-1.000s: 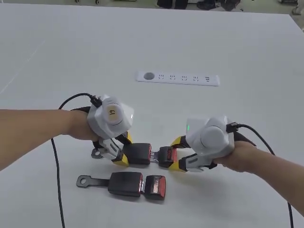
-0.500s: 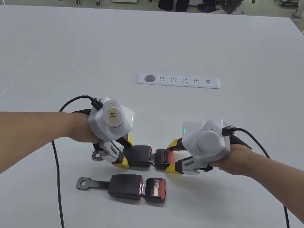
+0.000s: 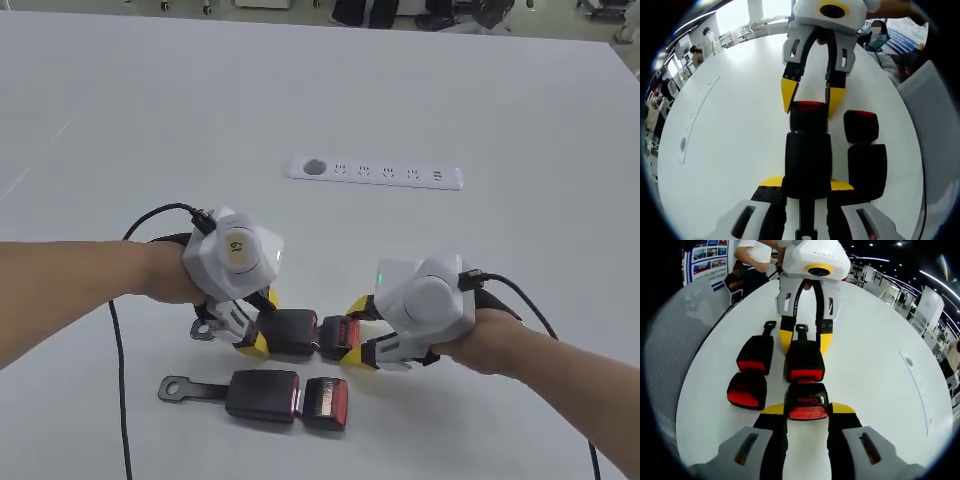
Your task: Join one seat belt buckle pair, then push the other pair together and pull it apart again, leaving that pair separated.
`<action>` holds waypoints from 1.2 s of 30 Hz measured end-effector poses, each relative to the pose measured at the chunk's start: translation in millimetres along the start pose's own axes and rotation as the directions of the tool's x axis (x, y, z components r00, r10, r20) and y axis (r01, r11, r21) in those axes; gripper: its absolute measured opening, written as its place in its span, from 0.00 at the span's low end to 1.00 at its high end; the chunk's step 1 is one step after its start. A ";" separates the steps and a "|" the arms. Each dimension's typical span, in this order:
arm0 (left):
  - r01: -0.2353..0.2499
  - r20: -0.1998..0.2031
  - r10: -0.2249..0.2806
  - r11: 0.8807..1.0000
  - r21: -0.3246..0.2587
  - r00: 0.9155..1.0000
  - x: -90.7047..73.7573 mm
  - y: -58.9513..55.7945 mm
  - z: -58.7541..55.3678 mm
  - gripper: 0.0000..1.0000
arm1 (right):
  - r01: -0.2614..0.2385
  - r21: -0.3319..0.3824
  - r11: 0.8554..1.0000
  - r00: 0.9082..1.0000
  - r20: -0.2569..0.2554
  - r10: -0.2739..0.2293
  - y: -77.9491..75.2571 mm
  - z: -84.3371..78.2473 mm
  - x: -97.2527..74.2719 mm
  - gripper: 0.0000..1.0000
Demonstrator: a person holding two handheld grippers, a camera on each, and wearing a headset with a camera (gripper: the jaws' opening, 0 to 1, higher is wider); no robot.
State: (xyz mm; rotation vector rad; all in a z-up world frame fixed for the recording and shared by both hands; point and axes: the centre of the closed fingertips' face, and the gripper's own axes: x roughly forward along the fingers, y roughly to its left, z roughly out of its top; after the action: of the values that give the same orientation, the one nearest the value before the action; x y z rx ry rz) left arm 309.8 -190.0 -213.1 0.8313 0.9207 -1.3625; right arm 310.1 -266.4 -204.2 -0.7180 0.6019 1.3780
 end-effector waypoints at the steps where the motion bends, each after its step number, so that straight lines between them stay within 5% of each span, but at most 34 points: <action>1: 0.001 -0.005 -0.001 1.000 0.006 1.000 -0.1 -0.6 0.7 0.30 | -0.002 -0.001 1.000 1.000 -0.002 0.002 0.0 0.0 0.0 0.27; 17: 0.005 -0.030 -0.005 1.000 0.015 1.000 -0.8 -1.9 1.8 0.30 | -0.002 -0.010 1.000 1.000 -0.008 0.002 -0.5 0.7 0.7 0.28; 27: 0.017 -0.103 -0.013 0.999 0.039 0.995 -1.0 0.5 -0.3 0.31 | -0.002 -0.010 1.000 1.000 -0.018 0.002 -0.8 -0.6 -0.2 0.29; 36: 0.009 -0.101 -0.007 1.000 0.024 0.995 -1.6 -1.8 0.6 0.31 | -0.009 -0.028 1.000 0.999 -0.033 0.009 1.1 -13.9 -15.4 0.29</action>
State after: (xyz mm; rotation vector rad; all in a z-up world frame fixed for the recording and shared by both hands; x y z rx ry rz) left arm 308.1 -190.0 -211.3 0.9227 0.9881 -1.3506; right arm 307.8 -286.9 -201.8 -0.7631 0.6133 1.3877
